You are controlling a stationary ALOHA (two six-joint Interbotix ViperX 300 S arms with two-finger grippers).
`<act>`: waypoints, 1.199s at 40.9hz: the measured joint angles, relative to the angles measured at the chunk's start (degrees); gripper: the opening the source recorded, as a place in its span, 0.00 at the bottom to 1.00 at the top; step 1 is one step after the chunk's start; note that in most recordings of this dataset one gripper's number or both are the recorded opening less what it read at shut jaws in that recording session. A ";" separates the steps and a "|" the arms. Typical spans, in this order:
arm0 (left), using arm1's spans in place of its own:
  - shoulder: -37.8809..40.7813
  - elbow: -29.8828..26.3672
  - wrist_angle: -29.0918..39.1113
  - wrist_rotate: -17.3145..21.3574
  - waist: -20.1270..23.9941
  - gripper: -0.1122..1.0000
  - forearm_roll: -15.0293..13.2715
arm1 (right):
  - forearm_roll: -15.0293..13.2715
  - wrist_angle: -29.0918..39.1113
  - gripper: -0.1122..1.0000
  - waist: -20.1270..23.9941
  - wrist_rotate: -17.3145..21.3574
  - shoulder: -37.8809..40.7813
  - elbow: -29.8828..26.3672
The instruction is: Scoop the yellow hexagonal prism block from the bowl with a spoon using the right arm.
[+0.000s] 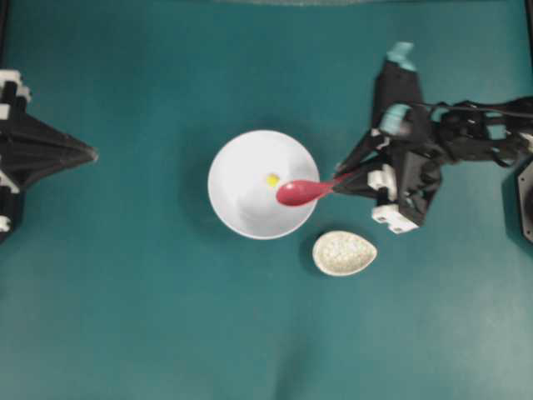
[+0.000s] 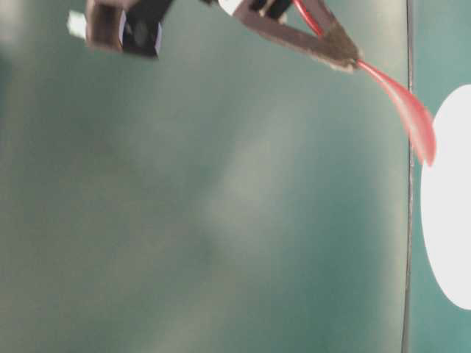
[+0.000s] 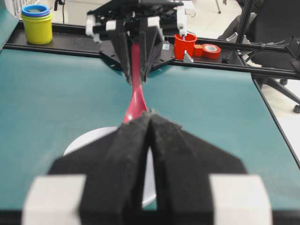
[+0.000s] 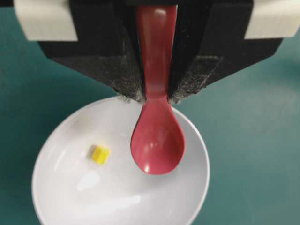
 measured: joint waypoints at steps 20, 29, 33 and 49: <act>-0.09 0.00 0.00 0.00 0.00 0.09 0.09 | -4.13 14.68 0.31 -2.81 4.57 10.72 -12.22; 0.00 0.00 -0.09 0.00 0.00 0.09 0.00 | -12.30 20.13 0.31 -2.81 16.00 13.10 -15.47; -0.09 0.00 -0.09 0.00 0.00 0.09 0.09 | -15.64 22.32 0.31 -2.90 19.34 13.80 -16.44; -0.09 0.00 -0.09 0.00 -0.09 0.09 0.00 | -18.90 24.26 0.31 -1.76 20.74 15.73 -18.46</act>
